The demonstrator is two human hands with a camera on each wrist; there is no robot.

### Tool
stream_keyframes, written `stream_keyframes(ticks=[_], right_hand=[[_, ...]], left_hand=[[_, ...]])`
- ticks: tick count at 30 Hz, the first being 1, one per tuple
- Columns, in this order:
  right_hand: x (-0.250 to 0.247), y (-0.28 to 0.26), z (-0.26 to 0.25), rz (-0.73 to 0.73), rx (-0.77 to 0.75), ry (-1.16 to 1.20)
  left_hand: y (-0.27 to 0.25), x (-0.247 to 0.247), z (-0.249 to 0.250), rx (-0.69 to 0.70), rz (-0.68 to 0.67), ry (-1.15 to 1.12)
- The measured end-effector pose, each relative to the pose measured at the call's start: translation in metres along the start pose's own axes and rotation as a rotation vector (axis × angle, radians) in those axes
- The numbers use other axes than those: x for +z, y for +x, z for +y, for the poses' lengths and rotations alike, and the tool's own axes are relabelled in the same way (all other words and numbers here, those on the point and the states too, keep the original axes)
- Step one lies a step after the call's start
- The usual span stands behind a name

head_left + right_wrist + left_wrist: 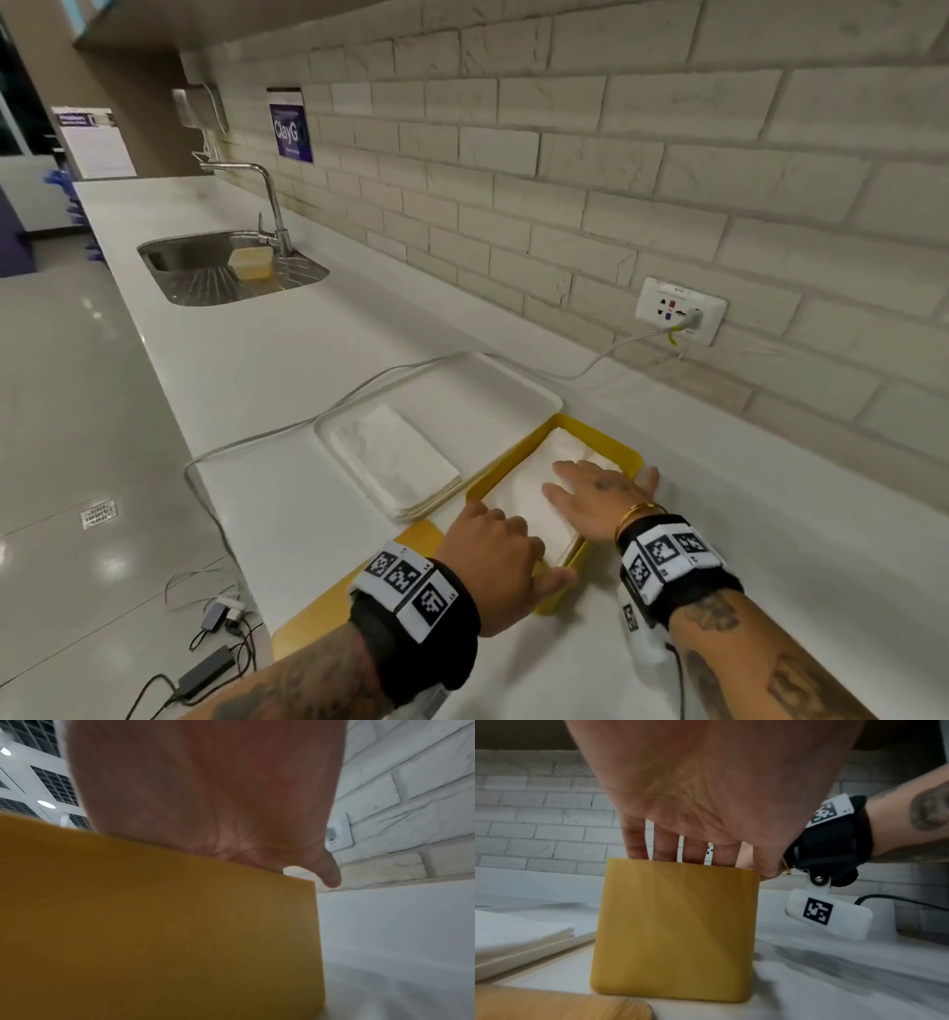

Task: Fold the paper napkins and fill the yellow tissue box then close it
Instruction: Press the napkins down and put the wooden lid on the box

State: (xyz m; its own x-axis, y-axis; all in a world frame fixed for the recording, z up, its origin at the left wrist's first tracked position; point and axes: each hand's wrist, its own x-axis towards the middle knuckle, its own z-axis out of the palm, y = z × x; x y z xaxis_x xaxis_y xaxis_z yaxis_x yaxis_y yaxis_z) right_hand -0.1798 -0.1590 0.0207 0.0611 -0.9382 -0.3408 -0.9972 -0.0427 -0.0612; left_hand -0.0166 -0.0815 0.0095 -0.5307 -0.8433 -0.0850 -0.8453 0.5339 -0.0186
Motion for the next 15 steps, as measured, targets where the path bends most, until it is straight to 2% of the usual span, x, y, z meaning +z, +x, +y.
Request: stream_keyframes(ticks=[2,4,6,8,11,15], right_hand=[[0.000,-0.008,-0.005,0.038,0.002,0.042],[0.004,-0.018,-0.011,0.176,0.005,0.141],[0.007,-0.033,-0.016,0.362,0.025,0.342],[0.008,-0.051,-0.022,0.471,0.104,0.651],[0.021,-0.069,-0.030,0.430,0.320,0.952],[0.047,-0.067,-0.049,0.378,0.450,1.016]], left_hand=[[-0.004,-0.006,-0.006,0.006,-0.026,-0.085],[-0.006,-0.014,-0.023,0.018,0.000,-0.313],[-0.002,-0.025,-0.052,0.070,0.101,-0.446],[0.007,-0.037,-0.093,0.088,0.192,-0.386],[0.028,-0.043,-0.158,0.001,0.159,-0.273],[0.052,-0.028,-0.215,-0.033,-0.068,-0.184]])
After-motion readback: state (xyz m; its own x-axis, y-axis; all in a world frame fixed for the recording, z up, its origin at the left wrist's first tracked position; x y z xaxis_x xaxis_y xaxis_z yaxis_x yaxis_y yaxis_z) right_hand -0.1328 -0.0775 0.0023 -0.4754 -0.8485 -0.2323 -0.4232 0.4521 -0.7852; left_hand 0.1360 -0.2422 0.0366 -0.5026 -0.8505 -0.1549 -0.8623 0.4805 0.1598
